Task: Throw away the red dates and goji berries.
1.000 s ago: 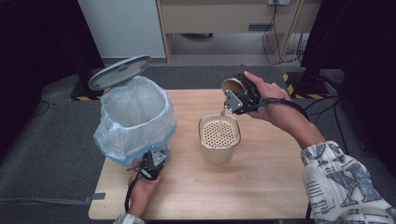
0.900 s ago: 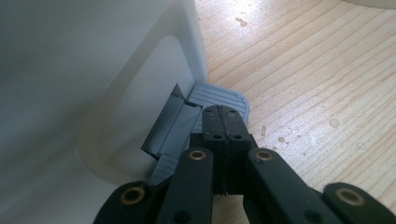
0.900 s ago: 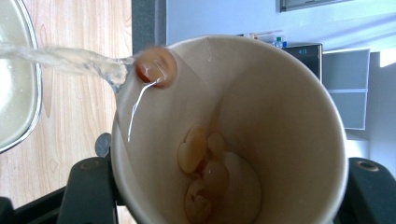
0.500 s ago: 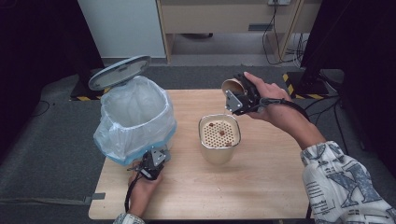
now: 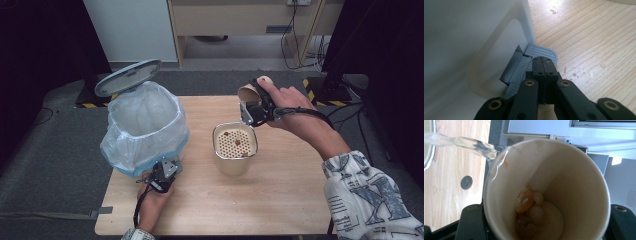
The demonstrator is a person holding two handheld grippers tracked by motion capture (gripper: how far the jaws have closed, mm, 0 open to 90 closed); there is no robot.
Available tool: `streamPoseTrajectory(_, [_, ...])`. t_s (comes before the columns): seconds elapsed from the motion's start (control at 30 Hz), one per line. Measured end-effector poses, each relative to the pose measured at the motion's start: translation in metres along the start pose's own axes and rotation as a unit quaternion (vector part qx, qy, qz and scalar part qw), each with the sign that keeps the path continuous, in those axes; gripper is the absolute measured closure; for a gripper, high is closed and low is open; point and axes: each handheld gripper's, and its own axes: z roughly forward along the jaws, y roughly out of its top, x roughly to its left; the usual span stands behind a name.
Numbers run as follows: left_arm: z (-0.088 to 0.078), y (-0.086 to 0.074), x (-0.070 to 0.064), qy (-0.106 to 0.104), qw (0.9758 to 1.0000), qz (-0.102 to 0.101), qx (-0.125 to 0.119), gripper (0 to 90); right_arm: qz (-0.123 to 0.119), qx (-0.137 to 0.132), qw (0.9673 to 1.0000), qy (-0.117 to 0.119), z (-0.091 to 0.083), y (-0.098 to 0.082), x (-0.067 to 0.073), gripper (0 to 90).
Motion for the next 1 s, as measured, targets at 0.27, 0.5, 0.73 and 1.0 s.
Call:
streamPoseTrajectory(0.27, [0.0001, 0.0, -0.0001, 0.0, 1.0, 0.0, 0.0, 89.7, -0.023, 0.01, 0.9996, -0.013, -0.0036, 0.0008, -0.0038, 34.1])
streamPoseTrajectory(0.5, [0.0001, 0.0, -0.0002, 0.001, 1.0, 0.0, 0.0, 89.7, -0.036, 0.012, 0.9992, -0.014, -0.0033, 0.0021, -0.0031, 34.1])
streamPoseTrajectory(0.73, [0.0001, 0.0001, -0.0003, 0.001, 1.0, 0.001, 0.0, 89.7, -0.034, 0.012, 0.9993, -0.013, -0.0032, 0.0025, -0.0031, 34.1])
streamPoseTrajectory(1.0, [0.0001, 0.0001, -0.0004, 0.001, 1.0, 0.001, 0.0, 89.7, -0.033, 0.01, 0.9993, -0.014, -0.0037, 0.0027, -0.0043, 34.1])
